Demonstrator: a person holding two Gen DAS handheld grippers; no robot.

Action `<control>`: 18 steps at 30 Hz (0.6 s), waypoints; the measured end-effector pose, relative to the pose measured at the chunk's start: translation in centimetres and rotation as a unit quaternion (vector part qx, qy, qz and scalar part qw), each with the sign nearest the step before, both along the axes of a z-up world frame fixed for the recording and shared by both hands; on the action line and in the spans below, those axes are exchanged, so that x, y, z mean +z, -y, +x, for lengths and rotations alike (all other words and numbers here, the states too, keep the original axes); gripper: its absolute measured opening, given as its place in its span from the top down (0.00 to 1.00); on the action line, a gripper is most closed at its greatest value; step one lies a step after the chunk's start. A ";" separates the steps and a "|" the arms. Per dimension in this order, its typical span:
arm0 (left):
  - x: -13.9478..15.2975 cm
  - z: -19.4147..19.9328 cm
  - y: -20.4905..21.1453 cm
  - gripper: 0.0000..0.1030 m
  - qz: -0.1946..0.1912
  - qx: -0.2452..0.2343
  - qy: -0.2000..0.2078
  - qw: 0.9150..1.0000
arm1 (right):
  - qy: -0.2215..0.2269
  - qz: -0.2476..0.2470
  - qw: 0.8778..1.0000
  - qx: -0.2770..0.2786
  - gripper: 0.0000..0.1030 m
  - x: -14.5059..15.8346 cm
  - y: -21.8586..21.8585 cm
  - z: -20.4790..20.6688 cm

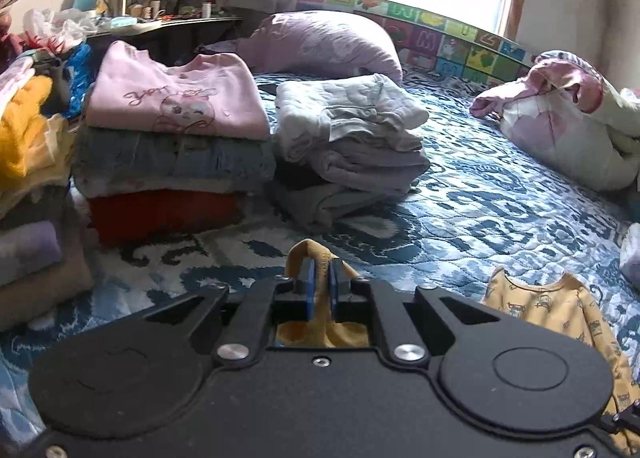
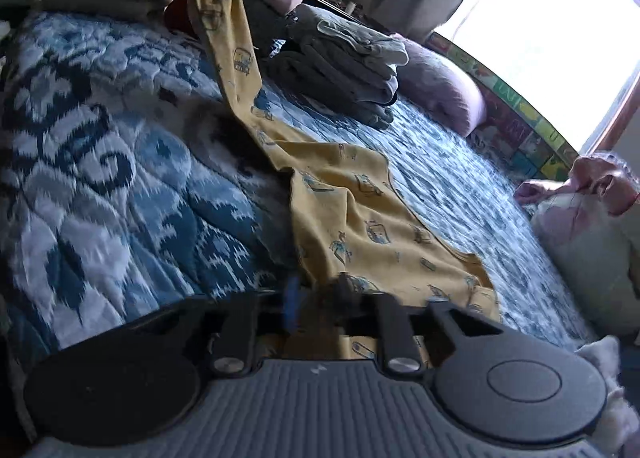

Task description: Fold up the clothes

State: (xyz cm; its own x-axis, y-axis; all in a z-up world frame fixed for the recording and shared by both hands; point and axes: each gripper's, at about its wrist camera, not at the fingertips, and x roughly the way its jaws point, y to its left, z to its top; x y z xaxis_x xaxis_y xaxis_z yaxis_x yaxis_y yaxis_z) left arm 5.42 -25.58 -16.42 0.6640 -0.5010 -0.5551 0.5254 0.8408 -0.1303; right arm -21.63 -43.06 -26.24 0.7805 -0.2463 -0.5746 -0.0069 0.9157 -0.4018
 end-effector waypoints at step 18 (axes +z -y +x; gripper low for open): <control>-8.5 4.0 -5.2 0.95 -0.030 0.083 -0.096 0.991 | -0.049 0.435 0.898 0.041 0.54 1.3 -1.0 3.9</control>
